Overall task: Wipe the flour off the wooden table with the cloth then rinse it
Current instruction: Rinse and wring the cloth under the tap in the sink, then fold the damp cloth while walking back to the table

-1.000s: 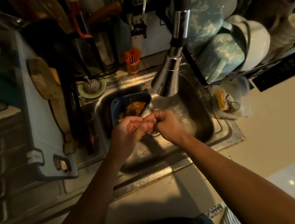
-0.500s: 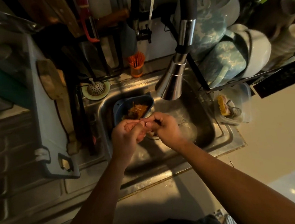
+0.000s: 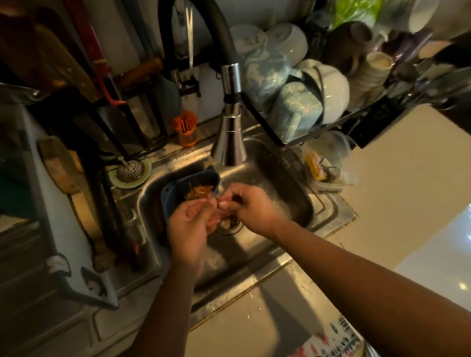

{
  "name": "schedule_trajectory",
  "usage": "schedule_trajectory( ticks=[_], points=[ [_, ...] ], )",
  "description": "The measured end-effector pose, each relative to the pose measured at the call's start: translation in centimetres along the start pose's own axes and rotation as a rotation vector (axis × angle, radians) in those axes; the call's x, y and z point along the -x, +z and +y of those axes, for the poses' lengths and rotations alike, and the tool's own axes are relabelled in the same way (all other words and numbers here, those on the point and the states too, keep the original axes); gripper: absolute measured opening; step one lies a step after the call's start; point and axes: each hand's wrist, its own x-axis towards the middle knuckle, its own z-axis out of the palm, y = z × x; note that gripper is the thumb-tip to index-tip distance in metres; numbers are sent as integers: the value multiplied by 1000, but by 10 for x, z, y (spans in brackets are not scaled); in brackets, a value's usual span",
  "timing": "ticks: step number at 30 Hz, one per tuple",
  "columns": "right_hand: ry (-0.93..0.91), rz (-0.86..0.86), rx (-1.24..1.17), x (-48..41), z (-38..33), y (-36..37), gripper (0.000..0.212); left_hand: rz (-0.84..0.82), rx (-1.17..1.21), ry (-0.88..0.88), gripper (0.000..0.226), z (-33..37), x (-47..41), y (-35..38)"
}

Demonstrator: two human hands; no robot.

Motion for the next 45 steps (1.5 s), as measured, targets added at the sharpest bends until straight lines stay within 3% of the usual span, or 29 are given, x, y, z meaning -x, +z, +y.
schedule_trajectory(
  ticks=[3, 6, 9, 13, 20, 24, 26, 30, 33, 40, 45],
  points=[
    [27, -99, -119, 21, -10, -29, 29, -127, -112, 51, 22, 22, 24, 4],
    [20, -182, -41, 54, -22, -62, 45, -294, -148, 84, 33, 41, 58, 17],
    [-17, -54, -3, 98, -29, -94, 35, -378, -228, 194, 51, 50, 96, 39],
    [-83, 199, -7, 171, -32, -147, 10, -336, -229, 316, 53, 56, 154, 82],
    [-46, 351, -210, 344, -30, -253, 15, -568, -284, 500, 40, 40, 294, 199],
    [-15, 428, -299, 461, -15, -312, 50, -769, -302, 508, 31, 7, 390, 279],
    [2, 519, -205, 518, -3, -339, 50, -895, -317, 488, 32, -15, 438, 317],
    [84, 803, -148, 635, 26, -383, 20, -1152, -355, 427, 44, -56, 524, 389],
    [159, 1046, -133, 717, 52, -408, 10, -1342, -398, 356, 53, -90, 579, 444],
    [347, 1487, -81, 879, 120, -459, 14, -1684, -428, 456, 24, -187, 707, 574],
    [363, 1733, -143, 982, 148, -501, 15, -1924, -382, 309, 24, -259, 809, 666]
  ],
)
